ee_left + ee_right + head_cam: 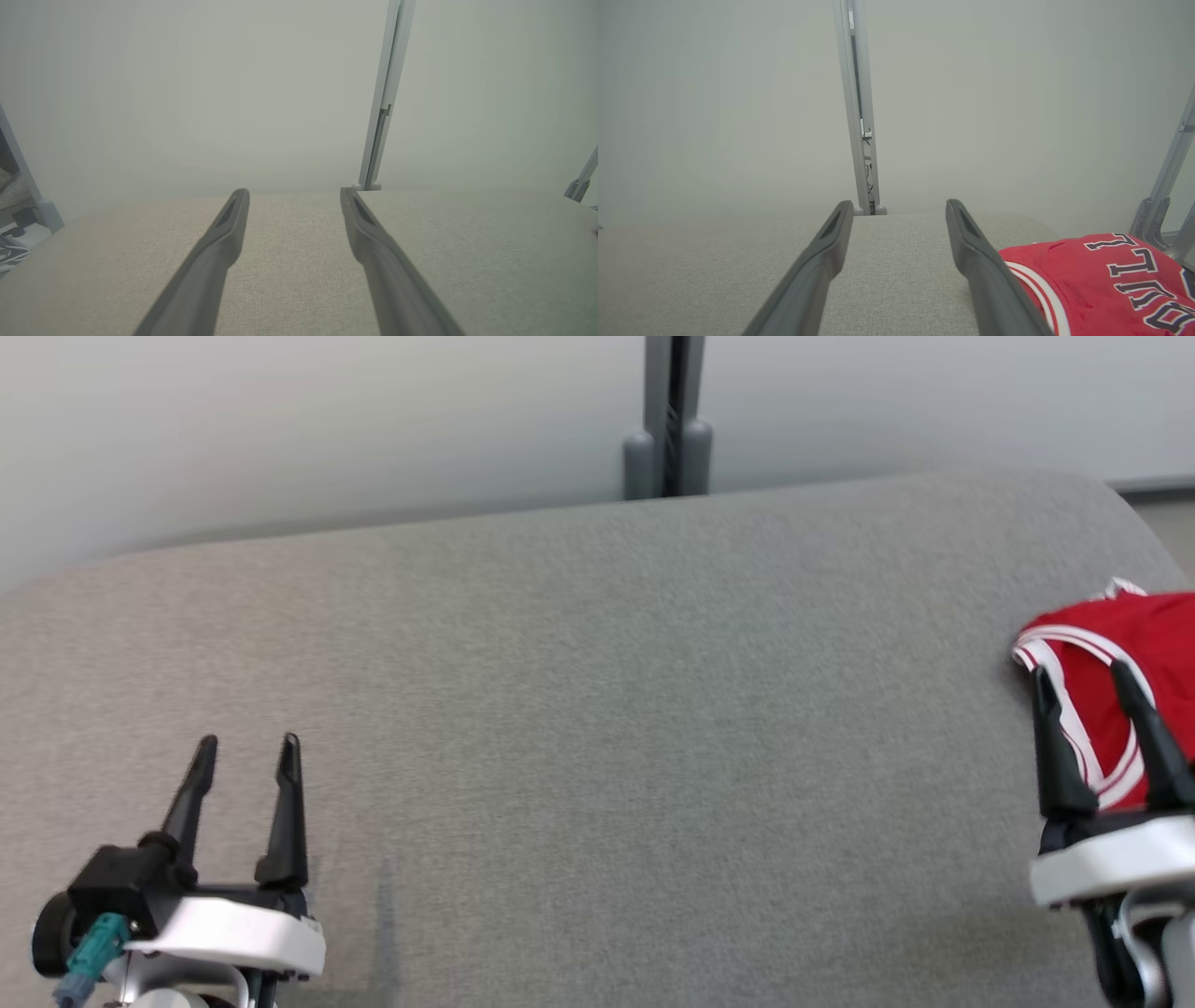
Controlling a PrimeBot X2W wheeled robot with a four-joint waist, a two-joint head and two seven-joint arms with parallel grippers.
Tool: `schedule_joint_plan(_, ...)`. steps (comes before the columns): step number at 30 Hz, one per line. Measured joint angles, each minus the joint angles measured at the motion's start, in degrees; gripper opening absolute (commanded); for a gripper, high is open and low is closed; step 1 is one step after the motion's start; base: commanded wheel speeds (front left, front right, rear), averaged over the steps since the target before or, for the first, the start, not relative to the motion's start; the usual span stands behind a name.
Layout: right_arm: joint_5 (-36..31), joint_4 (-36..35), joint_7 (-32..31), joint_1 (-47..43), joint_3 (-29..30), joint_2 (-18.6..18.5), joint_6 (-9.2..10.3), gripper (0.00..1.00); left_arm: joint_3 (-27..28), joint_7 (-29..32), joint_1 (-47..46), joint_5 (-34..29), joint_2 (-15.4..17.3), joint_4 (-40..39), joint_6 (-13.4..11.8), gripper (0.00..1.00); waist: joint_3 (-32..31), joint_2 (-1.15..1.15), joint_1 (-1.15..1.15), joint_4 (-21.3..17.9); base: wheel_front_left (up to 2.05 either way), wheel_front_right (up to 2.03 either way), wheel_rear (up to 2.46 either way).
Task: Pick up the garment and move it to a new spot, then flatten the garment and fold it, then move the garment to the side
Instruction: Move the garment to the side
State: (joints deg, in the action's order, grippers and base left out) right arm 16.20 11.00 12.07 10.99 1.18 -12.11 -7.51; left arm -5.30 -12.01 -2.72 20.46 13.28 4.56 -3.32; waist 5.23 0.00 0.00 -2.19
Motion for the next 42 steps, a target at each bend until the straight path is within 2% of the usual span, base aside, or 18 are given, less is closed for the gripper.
schedule_joint_plan(5, -2.26, -5.06, -2.68, -5.78, 0.58, 3.2, 0.01, 1.0, -0.86, 0.88, 2.31, -0.37, 0.25, 0.1, -0.12, 1.0, -3.52, 0.0, 0.0, 2.69, 0.0, 0.0, 0.0)
schedule_joint_plan(13, -3.47, -9.1, -5.66, -11.19, 2.4, 5.24, 0.01, 1.0, -1.44, 2.0, 5.24, -0.7, 0.97, -0.25, -0.68, 1.0, -7.7, 0.0, 0.0, 5.21, 0.0, 0.0, 0.0)
schedule_joint_plan(27, -3.64, -11.81, -8.79, -16.34, 3.82, 7.06, 0.01, 1.0, -2.15, 3.53, 6.83, -0.16, 1.72, 0.23, -0.79, 1.0, -9.78, 0.0, 0.0, 4.67, 0.0, 0.0, 0.0)
schedule_joint_plan(42, -3.64, -11.84, -9.03, -16.58, 3.78, 7.9, 0.01, 1.0, -2.33, 4.27, 7.01, 0.81, 2.14, 0.26, -1.09, 1.0, -9.62, 0.0, 0.0, 4.24, 0.0, 0.0, 0.0)
